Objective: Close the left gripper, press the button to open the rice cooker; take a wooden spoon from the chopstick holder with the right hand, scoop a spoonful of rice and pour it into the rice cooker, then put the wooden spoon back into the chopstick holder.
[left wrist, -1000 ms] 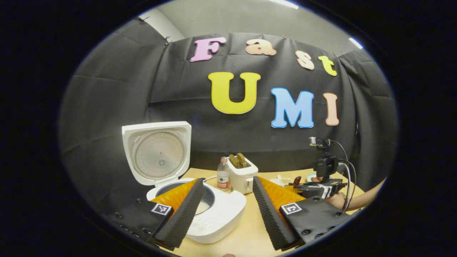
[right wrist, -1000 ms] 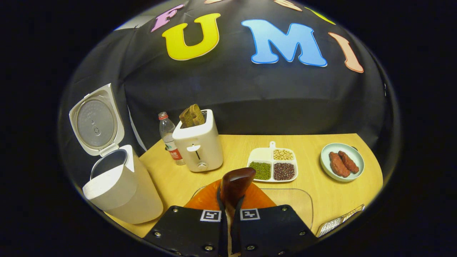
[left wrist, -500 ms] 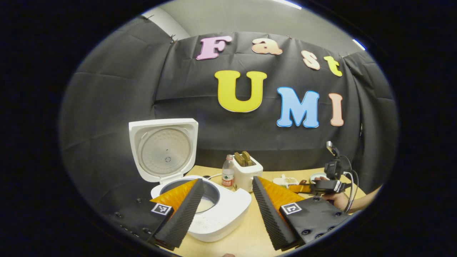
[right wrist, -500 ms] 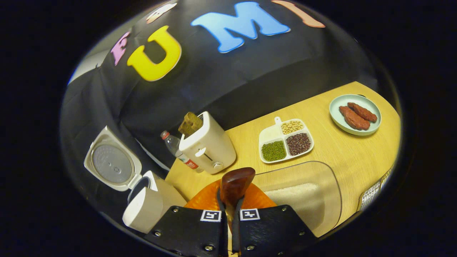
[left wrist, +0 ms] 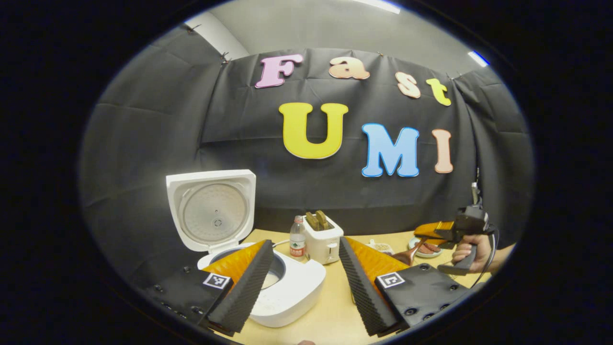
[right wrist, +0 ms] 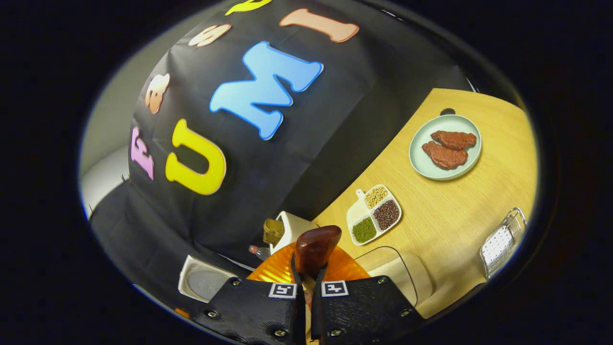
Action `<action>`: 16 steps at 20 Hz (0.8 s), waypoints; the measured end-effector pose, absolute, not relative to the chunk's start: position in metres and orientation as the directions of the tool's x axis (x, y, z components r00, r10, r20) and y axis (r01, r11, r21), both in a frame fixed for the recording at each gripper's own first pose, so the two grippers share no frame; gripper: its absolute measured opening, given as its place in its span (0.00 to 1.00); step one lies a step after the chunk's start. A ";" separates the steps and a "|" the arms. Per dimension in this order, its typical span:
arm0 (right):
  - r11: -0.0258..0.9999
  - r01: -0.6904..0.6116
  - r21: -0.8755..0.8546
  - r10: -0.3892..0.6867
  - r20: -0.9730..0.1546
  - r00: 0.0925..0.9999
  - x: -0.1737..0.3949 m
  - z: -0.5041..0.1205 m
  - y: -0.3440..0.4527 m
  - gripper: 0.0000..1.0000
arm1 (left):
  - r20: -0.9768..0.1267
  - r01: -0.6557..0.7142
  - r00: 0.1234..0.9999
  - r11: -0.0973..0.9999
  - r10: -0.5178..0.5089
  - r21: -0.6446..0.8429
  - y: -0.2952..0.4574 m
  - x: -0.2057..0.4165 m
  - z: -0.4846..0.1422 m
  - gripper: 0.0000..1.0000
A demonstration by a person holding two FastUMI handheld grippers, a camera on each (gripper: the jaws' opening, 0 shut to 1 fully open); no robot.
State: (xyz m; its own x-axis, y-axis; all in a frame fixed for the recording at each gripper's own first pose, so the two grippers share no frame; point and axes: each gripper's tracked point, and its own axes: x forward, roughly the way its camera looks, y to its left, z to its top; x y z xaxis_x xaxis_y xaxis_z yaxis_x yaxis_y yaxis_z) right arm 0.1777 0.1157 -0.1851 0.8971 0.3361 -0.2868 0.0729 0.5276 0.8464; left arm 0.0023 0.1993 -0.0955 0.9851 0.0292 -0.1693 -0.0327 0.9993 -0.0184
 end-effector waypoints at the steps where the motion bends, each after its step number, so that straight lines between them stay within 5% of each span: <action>1: 0.485 0.073 0.872 0.339 -0.264 0.903 0.176 -0.177 0.111 0.05 | -0.164 -0.032 0.986 0.999 0.029 -0.016 0.199 0.002 -0.093 1.00; 6: 0.347 0.032 0.937 0.380 -0.172 0.909 0.160 -0.126 0.118 0.05 | -0.143 -0.013 0.990 1.000 0.010 -0.023 0.199 -0.004 -0.087 0.95; 16: 0.296 -0.022 0.955 0.464 -0.123 0.878 0.132 -0.080 0.170 0.04 | -0.127 0.003 0.992 0.999 -0.008 -0.038 0.235 -0.028 -0.091 0.95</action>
